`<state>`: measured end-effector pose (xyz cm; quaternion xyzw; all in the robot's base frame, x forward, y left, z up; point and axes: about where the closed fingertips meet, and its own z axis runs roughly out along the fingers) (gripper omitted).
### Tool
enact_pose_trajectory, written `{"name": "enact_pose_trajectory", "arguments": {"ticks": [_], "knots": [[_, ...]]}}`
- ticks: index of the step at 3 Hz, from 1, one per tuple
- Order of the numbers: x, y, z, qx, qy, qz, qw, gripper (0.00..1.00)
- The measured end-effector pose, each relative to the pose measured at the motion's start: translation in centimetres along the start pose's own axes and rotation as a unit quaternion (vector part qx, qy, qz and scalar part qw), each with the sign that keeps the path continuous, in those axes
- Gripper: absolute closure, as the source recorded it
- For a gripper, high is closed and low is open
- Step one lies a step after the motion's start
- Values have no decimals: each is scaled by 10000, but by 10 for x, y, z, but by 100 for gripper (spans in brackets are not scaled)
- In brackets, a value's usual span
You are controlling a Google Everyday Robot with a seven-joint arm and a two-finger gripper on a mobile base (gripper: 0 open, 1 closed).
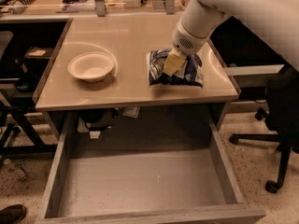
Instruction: Pick blue chip bag from top drawer and place on counter
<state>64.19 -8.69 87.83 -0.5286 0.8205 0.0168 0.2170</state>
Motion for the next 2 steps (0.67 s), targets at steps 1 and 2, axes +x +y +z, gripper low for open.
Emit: {"name": "enact_pose_trajectory", "arguments": {"ticks": [1, 2], "knots": [[-9, -9, 28, -181, 11, 12, 9998, 100], [-15, -15, 48, -298, -1, -9, 9996, 100]]}}
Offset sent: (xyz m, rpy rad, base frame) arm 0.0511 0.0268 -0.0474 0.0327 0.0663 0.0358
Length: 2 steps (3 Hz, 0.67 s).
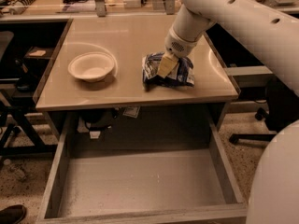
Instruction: Pick blue chip bag from top drawer and place on counter
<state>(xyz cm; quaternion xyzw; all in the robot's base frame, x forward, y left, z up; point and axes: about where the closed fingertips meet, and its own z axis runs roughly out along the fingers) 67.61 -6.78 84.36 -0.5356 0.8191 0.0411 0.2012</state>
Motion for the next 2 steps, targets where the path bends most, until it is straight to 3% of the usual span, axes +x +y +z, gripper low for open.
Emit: {"name": "enact_pose_trajectory", "arguments": {"ticks": [1, 2], "knots": [[0, 0, 1, -3, 0, 2, 10000, 82], [0, 0, 1, -3, 1, 1, 10000, 57]]}}
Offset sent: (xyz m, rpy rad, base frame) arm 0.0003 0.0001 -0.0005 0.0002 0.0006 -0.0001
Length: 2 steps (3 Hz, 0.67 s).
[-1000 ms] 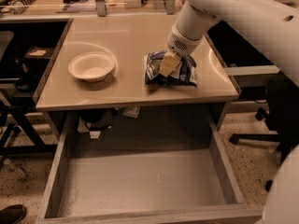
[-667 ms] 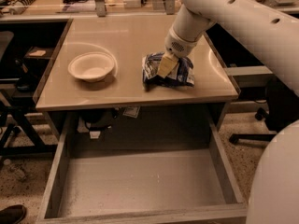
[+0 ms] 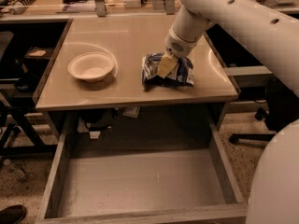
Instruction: Pick blue chip bag from top drawer and place on counter
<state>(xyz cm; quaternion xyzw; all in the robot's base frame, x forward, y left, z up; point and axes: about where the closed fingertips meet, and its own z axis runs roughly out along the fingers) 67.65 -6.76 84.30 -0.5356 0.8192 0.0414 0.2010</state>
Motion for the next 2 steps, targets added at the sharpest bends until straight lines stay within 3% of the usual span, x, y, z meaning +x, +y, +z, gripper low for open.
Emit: {"name": "enact_pose_trajectory", "arguments": {"ticks": [2], "knots": [[0, 0, 0, -1, 0, 0, 10000, 11]]}}
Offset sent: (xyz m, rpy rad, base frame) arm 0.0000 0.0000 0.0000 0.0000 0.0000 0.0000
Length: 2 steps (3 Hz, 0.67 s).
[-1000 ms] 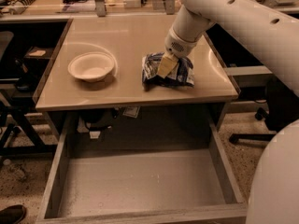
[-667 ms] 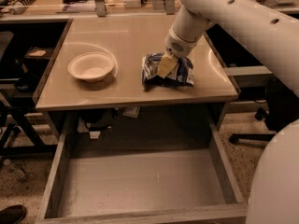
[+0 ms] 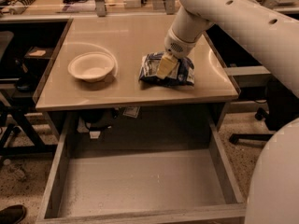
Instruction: Pick blue chip bag from top drawer and place on counter
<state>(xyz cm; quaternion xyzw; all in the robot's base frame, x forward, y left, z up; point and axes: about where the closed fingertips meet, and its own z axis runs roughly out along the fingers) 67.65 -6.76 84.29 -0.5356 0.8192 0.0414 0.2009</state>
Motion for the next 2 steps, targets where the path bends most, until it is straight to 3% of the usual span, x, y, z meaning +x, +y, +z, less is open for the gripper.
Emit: {"name": "enact_pose_trajectory", "arguments": {"ticks": [1, 2], "knots": [[0, 0, 0, 0, 0, 0, 10000, 0], [0, 0, 0, 0, 0, 0, 10000, 0]]}}
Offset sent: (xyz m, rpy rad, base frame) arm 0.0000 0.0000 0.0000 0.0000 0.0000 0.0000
